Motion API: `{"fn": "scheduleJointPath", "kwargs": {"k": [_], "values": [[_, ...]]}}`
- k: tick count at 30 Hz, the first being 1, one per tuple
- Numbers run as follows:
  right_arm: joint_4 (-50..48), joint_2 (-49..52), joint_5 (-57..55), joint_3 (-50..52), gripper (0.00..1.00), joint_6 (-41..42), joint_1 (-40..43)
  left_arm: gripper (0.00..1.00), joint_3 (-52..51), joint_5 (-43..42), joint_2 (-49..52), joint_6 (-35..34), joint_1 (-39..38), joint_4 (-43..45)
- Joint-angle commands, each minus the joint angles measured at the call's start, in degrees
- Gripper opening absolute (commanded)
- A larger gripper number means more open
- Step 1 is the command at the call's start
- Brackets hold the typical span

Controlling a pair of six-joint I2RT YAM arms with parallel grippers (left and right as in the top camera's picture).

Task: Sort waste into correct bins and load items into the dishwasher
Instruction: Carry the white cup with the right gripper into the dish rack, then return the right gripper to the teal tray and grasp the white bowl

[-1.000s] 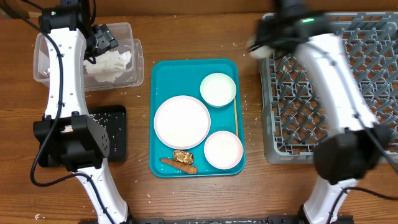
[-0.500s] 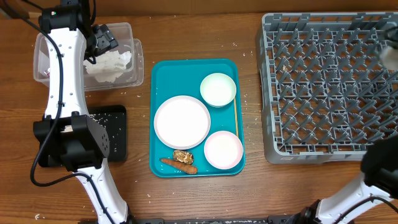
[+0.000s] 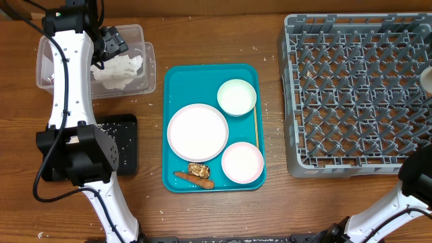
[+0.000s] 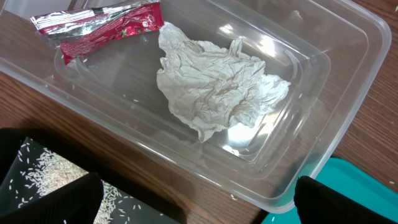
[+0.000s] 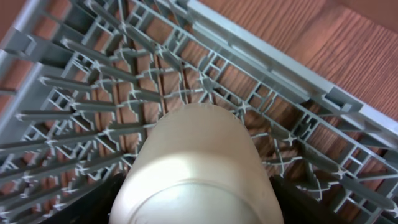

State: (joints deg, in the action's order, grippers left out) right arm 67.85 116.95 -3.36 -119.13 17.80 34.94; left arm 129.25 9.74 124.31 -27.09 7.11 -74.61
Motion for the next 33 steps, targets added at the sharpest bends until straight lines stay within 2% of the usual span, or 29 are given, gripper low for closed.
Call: {"fn": "scheduleJointPath", "kwargs": {"k": [1, 5, 7, 13, 19, 25, 33], "values": [[0.1, -0.2, 0.0, -0.9, 0.75, -0.2, 0.2, 1.0, -0.2, 1.0, 0.8, -0.8, -0.4, 0.1], [1.0, -0.2, 0.0, -0.9, 0.81, -0.2, 0.2, 1.0, -0.2, 1.0, 0.8, -0.8, -0.4, 0.1], [1.3, -0.2, 0.0, -0.9, 0.88, -0.2, 0.2, 1.0, -0.2, 1.0, 0.8, -0.8, -0.4, 0.1], [2.8, -1.8, 3.6, -1.0, 0.9, -0.5, 0.0, 1.0, -0.2, 1.0, 0.8, -0.8, -0.4, 0.1], [2.8, -8.1, 16.2, -1.0, 0.91, -7.2, -3.5, 1.0, -0.2, 1.0, 0.8, -0.8, -0.4, 0.1], [2.4, -14.0, 22.5, -1.0, 0.9, -11.1, -15.5, 1.0, -0.2, 1.0, 0.8, -0.8, -0.4, 0.1], [-1.7, -10.7, 20.6, 0.3, 0.85, -8.7, -39.4, 1.0, -0.2, 1.0, 0.8, -0.8, -0.4, 0.1]]}}
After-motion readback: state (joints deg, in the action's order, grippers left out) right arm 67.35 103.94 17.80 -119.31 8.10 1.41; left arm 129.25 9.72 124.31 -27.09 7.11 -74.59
